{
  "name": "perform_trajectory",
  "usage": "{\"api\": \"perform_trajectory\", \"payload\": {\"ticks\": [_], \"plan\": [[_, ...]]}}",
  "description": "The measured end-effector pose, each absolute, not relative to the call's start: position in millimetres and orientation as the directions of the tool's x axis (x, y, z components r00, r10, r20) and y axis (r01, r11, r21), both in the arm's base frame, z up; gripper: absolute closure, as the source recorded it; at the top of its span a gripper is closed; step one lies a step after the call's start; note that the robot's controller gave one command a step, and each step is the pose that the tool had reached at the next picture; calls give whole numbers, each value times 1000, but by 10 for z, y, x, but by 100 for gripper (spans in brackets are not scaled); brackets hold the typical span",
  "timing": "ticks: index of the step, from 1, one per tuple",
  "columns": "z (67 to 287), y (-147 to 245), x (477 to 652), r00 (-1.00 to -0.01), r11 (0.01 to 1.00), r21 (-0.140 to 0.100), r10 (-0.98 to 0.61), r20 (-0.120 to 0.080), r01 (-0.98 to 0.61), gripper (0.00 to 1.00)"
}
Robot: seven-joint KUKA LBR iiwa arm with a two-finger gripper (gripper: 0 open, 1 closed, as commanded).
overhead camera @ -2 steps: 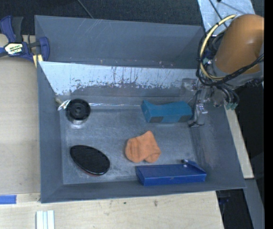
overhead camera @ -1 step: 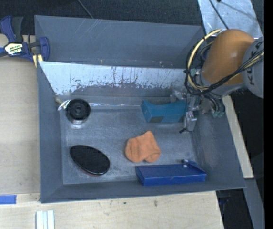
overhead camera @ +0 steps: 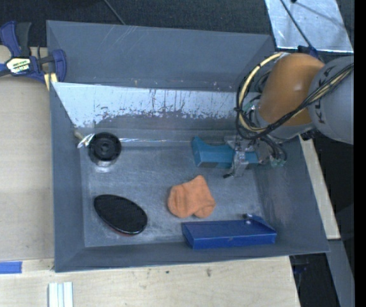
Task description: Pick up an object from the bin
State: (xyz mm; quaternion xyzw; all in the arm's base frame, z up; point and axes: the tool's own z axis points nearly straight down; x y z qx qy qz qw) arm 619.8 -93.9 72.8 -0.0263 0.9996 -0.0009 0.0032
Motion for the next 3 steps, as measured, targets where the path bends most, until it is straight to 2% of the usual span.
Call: {"api": "perform_trajectory", "payload": {"ticks": [1, 2, 3], "plan": [[728, -939, 6198, -999, 999, -2, -53, -6, -53, 100], [1408, -1306, 5718, -993, 993, 1, -121, 5, -121, 100], [1408, -1306, 5719, -993, 993, 1, -122, 5, -122, 100]]}}
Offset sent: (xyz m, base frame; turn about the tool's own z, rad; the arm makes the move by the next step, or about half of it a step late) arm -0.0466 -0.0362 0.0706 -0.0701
